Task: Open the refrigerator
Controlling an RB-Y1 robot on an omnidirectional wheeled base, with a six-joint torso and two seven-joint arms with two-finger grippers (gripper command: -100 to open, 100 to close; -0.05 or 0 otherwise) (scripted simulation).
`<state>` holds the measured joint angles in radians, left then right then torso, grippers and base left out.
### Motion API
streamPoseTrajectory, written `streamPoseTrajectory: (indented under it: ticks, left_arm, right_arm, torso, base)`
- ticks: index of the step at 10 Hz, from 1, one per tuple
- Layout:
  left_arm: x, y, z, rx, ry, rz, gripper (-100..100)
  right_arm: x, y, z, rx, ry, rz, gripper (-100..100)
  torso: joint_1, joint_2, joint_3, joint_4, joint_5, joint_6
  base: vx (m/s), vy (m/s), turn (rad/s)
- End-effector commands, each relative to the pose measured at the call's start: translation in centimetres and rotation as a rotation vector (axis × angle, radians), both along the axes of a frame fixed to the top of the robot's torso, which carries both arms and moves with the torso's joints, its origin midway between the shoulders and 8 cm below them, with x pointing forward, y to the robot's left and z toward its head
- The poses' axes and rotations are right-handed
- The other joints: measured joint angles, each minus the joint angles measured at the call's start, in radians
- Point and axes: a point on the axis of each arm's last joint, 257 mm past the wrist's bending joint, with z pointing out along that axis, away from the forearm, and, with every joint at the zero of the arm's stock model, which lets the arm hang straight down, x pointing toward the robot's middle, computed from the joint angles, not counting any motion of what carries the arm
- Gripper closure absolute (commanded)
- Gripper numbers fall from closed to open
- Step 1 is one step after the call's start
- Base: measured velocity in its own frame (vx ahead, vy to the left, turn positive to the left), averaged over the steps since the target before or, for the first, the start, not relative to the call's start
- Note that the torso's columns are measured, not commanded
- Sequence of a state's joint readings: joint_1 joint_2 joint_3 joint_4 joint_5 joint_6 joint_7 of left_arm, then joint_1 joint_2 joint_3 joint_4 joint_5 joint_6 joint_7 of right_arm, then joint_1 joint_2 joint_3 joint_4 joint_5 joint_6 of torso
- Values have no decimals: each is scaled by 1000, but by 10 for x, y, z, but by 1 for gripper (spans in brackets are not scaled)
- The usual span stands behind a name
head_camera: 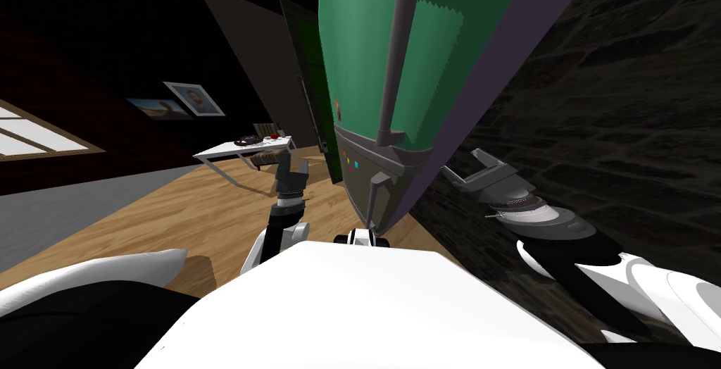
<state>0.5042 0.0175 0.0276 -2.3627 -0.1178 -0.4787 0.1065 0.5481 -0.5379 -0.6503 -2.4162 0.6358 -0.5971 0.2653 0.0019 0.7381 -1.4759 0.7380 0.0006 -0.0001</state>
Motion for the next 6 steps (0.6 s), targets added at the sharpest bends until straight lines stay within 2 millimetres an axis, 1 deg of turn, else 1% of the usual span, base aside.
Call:
streamPoseTrajectory:
  ticks: [1,4,6]
  left_arm:
    - [0,0,0,0,0,0,0]
    - [0,0,0,0,0,0,0]
    - [0,0,0,0,0,0,0]
  right_arm:
    - [0,-6,2,-76,-34,-54,-100]
    - [-2,-10,9,-198,-89,-120,-100]
    - [-5,-8,13,-267,-124,-148,-100]
  torso:
    - [0,0,0,0,0,0]
    - [-3,0,0,0,-1,0]
    - [-3,0,0,0,-1,0]
  base:
    - [-3,78,16]
    - [-5,65,25]
    - [6,51,-25]
